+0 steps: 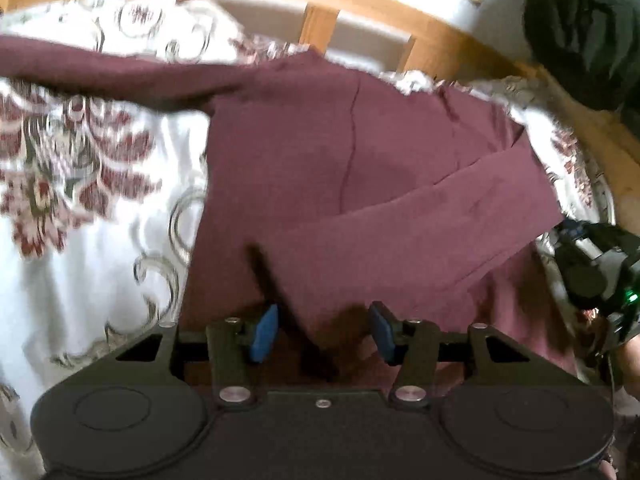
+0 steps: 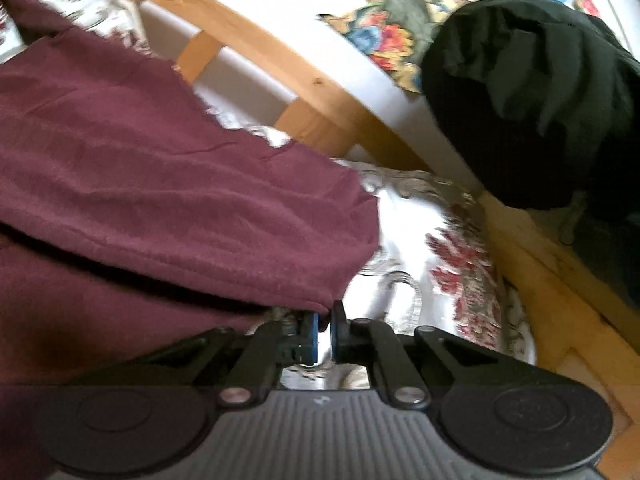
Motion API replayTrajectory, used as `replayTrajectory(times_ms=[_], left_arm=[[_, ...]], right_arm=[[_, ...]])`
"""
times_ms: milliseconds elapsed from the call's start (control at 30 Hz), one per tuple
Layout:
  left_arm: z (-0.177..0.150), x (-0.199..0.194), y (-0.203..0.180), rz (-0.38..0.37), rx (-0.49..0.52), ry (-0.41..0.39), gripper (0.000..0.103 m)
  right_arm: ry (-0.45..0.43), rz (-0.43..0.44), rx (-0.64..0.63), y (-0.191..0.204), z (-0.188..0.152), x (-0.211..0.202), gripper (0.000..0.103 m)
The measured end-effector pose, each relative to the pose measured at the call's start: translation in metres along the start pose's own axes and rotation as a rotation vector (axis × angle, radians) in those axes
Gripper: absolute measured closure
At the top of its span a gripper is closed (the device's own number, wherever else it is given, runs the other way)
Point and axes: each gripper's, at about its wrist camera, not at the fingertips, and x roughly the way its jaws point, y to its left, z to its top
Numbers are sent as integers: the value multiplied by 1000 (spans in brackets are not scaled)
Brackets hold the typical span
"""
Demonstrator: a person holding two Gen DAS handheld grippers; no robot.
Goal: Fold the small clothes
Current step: 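Lay the sleeve on the shirt and open the right tool, then grasp the other sleeve cuff with the left tool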
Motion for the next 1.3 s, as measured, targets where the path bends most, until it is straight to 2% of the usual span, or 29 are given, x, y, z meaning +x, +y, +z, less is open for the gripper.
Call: replayTrajectory(times_ms=[100,200,267,333,367,400,467,733,900,1033,1167,1300], left_arm=[[1,1,3,-1,-9,9,50],[0,2,2,2,3,18,50],[1,2,0,4,10,23,50],[2,1,-1,-4,1,29,49],[3,-1,-1,-13,-12,28,49],[3,-4,0,-26,-28,24,48],[5,-10,1,-45,-54,7,47],[16,-27,8,0,-109,-54,22],[27,-47,26,66,-191,-111,12],[34,-75,51,130,-285,-196,8],[40,-118,76,259,-329,-285,5],[60,-151,98,429,-256,-302,4]], right_arm=[[59,-12,46,-7,-4,6,97],[118,40,56,-5,-9,11,97],[112,36,39,-3,-9,10,96],[118,37,41,-4,-7,7,89],[122,38,46,-5,-7,4,84],[129,44,53,-8,-7,1,71],[140,51,63,-12,-7,-5,53],[134,83,159,-35,5,-47,18],[109,163,275,-48,15,-82,3],[85,248,354,-55,23,-118,0],[65,316,402,-56,24,-144,0],[19,347,379,-49,27,-144,0]])
